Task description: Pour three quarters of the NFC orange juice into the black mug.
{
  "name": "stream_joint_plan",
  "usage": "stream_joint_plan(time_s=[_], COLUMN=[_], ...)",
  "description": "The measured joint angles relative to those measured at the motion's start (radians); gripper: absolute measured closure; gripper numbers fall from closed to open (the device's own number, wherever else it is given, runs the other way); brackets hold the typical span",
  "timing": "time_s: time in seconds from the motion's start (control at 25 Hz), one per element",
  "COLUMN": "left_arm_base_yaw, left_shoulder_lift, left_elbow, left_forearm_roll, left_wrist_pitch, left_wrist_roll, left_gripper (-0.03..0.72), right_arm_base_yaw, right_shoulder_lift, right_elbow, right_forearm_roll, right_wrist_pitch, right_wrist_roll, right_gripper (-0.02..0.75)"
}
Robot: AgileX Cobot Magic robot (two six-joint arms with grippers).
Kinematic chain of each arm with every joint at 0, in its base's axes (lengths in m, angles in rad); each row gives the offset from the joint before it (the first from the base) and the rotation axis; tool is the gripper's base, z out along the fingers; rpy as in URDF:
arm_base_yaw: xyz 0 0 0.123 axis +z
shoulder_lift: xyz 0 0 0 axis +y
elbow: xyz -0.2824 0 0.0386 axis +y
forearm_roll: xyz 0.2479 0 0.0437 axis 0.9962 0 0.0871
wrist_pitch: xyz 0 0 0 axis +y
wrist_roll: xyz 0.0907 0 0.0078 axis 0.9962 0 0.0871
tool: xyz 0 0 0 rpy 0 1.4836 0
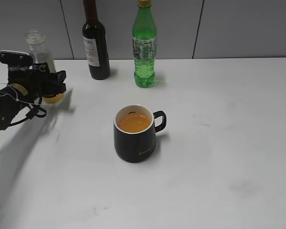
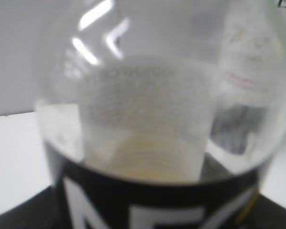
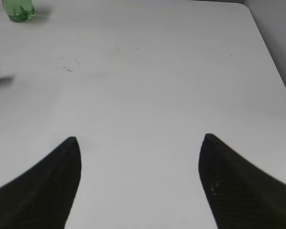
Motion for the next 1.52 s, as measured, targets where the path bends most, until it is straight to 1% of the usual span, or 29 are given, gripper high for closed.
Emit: stream_joint_plan(time_s=[0.2,0.28,0.76,1.04,1.24,1.52], left_arm_base_yaw=[0.0,0.0,-0.002,-0.002,-0.002,-0.002], left_shoulder_lift=[0.0,0.0,0.0,-0.007,-0.033,-0.067], left_elbow=[0.0,0.0,0.011,0.094,0.169,0.289], left_forearm_roll=[-0.01,-0.013,-0.016,-0.024,-0.033,-0.082], left_wrist_pitch=[-0.001,-0.001,-0.014,-0.093,-0.15,-0.195], left_wrist_roll=[0.0,0.0,0.0,0.0,0.0,0.0], left_gripper=[0.104,0.086,0.074,0.029,0.022,0.022], right_arm_base_yaw=[0.0,0.0,0.0,0.0,0.0,0.0], right_shoulder_lift=[0.0,0.0,0.0,0.0,0.0,0.0], right_elbow=[0.0,0.0,0.0,0.0,0.0,0.0], right_forearm_roll=[0.0,0.0,0.0,0.0,0.0,0.0], right_wrist_pitch=[0.0,0.0,0.0,0.0,0.0,0.0], right_wrist_roll=[0.0,0.0,0.0,0.0,0.0,0.0], right_gripper=[0.154,0.154,0.154,0.154,0.154,0.154])
